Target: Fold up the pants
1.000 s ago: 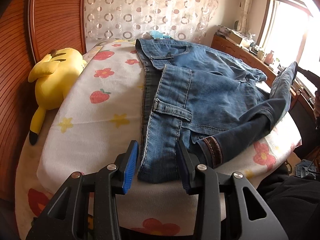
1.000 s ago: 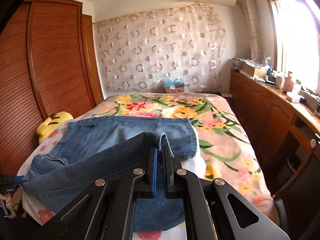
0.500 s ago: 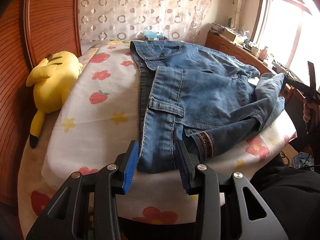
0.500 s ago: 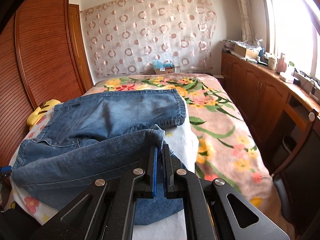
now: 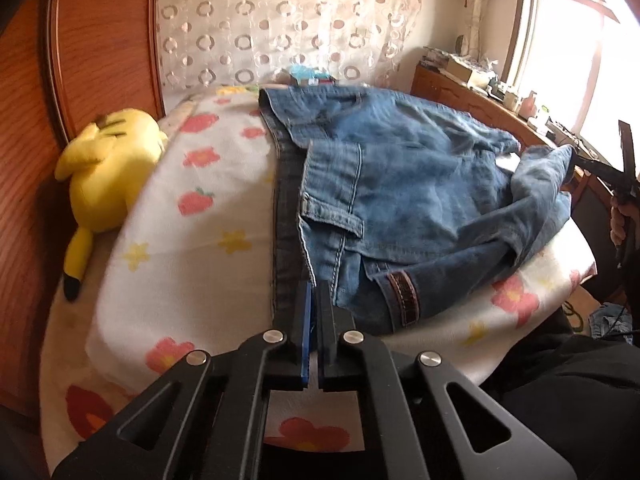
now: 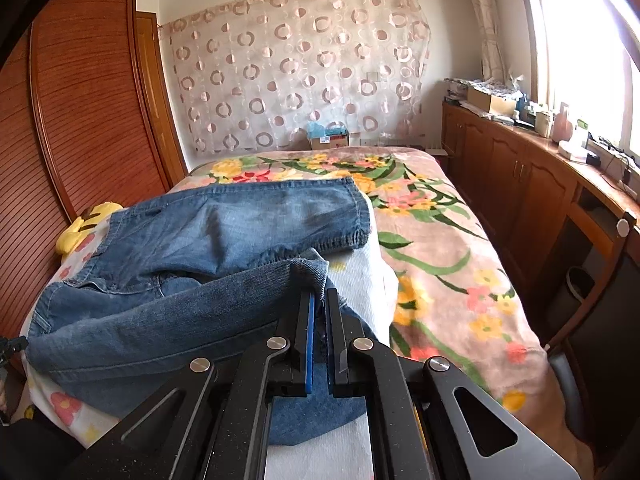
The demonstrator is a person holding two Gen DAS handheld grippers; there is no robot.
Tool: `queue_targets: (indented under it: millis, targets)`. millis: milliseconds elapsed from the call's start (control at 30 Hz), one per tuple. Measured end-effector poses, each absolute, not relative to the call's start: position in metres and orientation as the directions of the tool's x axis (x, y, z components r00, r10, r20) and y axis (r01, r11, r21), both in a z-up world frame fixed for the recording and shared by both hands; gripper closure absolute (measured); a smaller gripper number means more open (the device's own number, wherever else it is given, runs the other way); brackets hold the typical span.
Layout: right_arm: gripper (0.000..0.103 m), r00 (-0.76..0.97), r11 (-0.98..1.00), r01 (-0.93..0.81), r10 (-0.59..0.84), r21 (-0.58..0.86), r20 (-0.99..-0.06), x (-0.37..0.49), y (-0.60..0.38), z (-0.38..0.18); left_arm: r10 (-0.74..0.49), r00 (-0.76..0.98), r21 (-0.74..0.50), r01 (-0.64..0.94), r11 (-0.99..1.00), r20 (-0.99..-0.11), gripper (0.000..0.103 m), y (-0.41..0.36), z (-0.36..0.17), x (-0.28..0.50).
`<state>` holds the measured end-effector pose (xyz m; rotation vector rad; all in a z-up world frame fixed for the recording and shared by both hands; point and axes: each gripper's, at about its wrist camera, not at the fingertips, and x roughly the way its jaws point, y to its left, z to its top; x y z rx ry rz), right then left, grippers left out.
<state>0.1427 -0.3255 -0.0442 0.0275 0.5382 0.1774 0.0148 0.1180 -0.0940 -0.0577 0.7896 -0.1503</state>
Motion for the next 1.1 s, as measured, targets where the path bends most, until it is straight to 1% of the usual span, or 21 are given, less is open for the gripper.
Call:
queue_targets:
  millis: [133,300,533,667,867,967,1100]
  targets:
    - [0.099,0.866,0.985,-0.162,0.168,0.053,-0.471,0.132,-0.328,-0.029,-0.141,0.730,-0.089,0.110,0.990,-0.668,0.100,0.119,-0.072,0.012]
    - [0.099,0.900,0.988,-0.151,0.150,0.030,-0.408,0.119,-0.332,-0.002,-0.127,0.789,-0.059,0.114,0.992,-0.601,0.101,0.120,-0.034,0.013]
    - [0.099,0.924,0.990,-0.141,0.129,-0.009,-0.360,0.119,-0.331,0.024,-0.105,0.827,0.002,0.127,0.992,-0.553,0.101,0.111,-0.008,0.034]
    - [0.099,0.926,0.989,-0.142,0.121,-0.031,-0.356,0.129,-0.324,0.020,-0.095,0.834,0.007,0.117,0.993,-0.544,0.101,0.115,-0.001,0.054]
    - [0.099,0.914,0.988,-0.140,0.105,-0.061,-0.392,0.153,-0.319,-0.005,-0.070,0.816,0.029,0.106,0.994,-0.573,0.101,0.117,-0.009,0.083]
    - [0.099,0.911,0.990,-0.135,0.107,-0.044,-0.399,0.164,-0.322,-0.005,-0.055,0.811,0.039,0.096,0.995,-0.582,0.101,0.118,-0.011,0.098]
    - [0.099,0.917,0.991,-0.130,0.107,-0.036,-0.384,0.173,-0.322,0.005,-0.040,0.824,0.051,0.083,0.995,-0.565,0.101,0.117,0.000,0.114]
